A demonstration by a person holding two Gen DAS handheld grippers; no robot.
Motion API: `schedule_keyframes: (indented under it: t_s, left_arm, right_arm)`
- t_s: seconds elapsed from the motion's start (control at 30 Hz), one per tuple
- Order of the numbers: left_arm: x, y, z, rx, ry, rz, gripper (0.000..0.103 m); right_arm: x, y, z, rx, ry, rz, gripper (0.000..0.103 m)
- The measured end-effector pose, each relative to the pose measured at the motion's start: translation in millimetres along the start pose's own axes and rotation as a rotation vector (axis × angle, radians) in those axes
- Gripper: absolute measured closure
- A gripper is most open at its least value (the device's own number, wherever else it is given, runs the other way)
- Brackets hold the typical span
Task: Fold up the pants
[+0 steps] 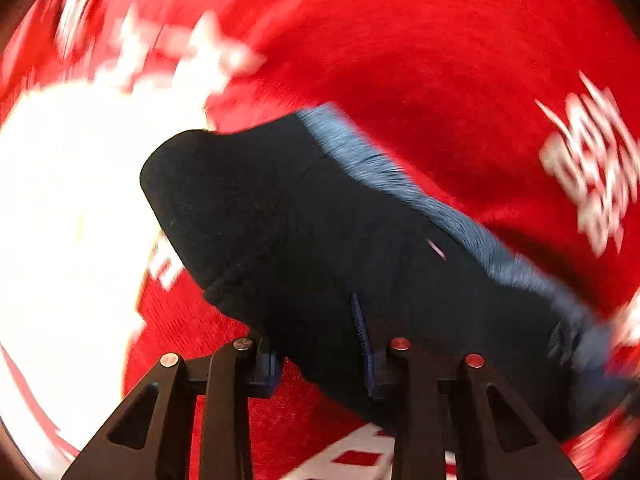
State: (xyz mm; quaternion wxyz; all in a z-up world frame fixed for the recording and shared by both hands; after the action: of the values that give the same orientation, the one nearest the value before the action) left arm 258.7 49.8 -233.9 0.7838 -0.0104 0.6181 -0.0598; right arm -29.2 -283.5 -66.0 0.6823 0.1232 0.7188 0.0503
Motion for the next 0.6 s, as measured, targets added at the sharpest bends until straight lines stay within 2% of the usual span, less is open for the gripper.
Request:
schedule_keyframes:
  t_s: [0.03, 0.1, 0.13, 0.27, 0.37, 0.47, 0.5, 0.6]
  left_arm:
    - [-6, -12, -4, 0.073, -0.038, 0.052, 0.071]
    - [-11, -27, -10, 0.155, -0.079, 0.11, 0.071]
    - [-11, -32, -13, 0.185, -0.09, 0.131, 0.071]
    - [-8, -42, -16, 0.227, -0.102, 0.164, 0.071]
    - [-7, -43, -17, 0.237, -0.101, 0.166, 0.071]
    - [-10, -39, -21, 0.247, -0.108, 0.169, 0.071]
    - [-11, -40, -22, 0.25, -0.112, 0.17, 0.071]
    - [-13, -54, -22, 0.259, -0.126, 0.17, 0.071]
  right_arm:
    - [-7, 10, 15, -0.019, 0.006, 0.027, 0.031]
    - [-14, 35, 47, -0.078, 0.04, 0.076, 0.022]
    - [-14, 46, 59, -0.101, 0.064, 0.093, 0.021]
    - [-1, 111, 113, -0.191, 0.199, 0.152, 0.021]
    - [22, 157, 133, -0.238, 0.285, 0.158, 0.02]
    - [54, 196, 143, -0.294, 0.405, 0.129, 0.02]
    - [69, 209, 143, -0.325, 0.454, 0.079, 0.02]
    - [99, 223, 141, -0.4, 0.529, -0.082, 0.02]
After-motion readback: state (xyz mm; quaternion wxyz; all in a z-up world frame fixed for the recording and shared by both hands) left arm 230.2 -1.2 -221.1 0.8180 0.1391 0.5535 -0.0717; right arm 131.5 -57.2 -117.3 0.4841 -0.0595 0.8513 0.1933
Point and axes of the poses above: each gripper's, at about its wrist camera, not at the fingertips, and x roughly the way its jaws point, y to its left, z to its top, the point moved 3 cm from there along x, roughly the way its jaws point, and after that the axes turned 10 degrees about y, right-handed, at the moved point
